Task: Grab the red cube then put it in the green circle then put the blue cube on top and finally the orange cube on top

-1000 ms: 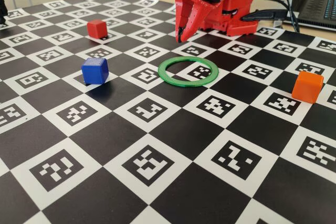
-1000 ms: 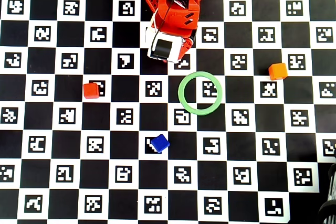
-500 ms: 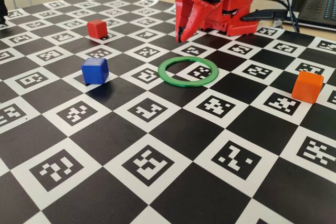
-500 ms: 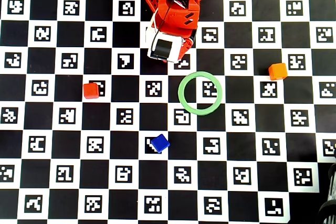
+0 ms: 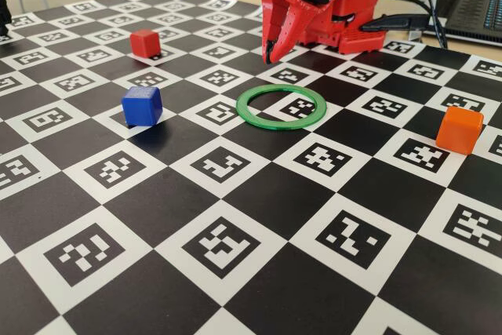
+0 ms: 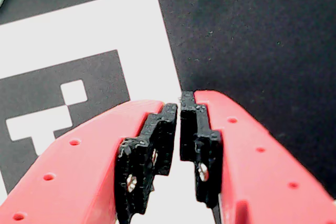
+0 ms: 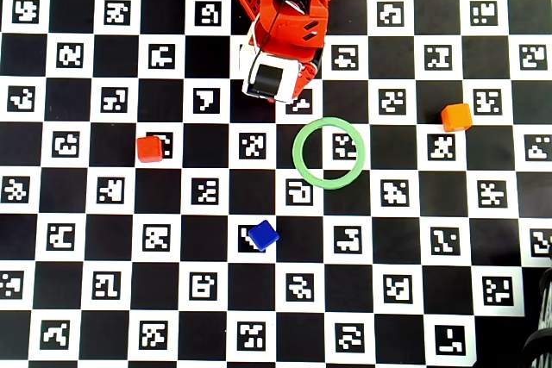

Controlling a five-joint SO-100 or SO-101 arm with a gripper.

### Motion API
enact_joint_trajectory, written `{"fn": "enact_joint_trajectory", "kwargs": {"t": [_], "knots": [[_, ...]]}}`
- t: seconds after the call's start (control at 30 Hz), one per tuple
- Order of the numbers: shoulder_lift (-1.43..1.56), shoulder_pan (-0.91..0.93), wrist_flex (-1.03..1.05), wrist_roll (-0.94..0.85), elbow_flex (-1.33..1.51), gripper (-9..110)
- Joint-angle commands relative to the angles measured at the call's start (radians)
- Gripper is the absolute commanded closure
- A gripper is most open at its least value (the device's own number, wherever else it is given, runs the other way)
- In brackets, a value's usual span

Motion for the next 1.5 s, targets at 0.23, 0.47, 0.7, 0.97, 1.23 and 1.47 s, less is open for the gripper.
{"fn": "enact_joint_trajectory", "kwargs": {"t": [0.23, 0.47, 0.7, 0.97, 1.23, 1.47], "knots": [[0.048, -0.091, 0.057, -0.006, 0.038, 106], [0.048, -0.091, 0.015, -0.032, 0.038, 106], [-0.1, -0.08, -0.06, 0.107, -0.112, 106], [-0.551, -0.035, -0.055, 0.364, -0.661, 106], [-1.031, 0.123, 0.167, 0.534, -1.243, 107], [-1.33, 0.31, 0.42, 0.551, -1.592, 104]]}}
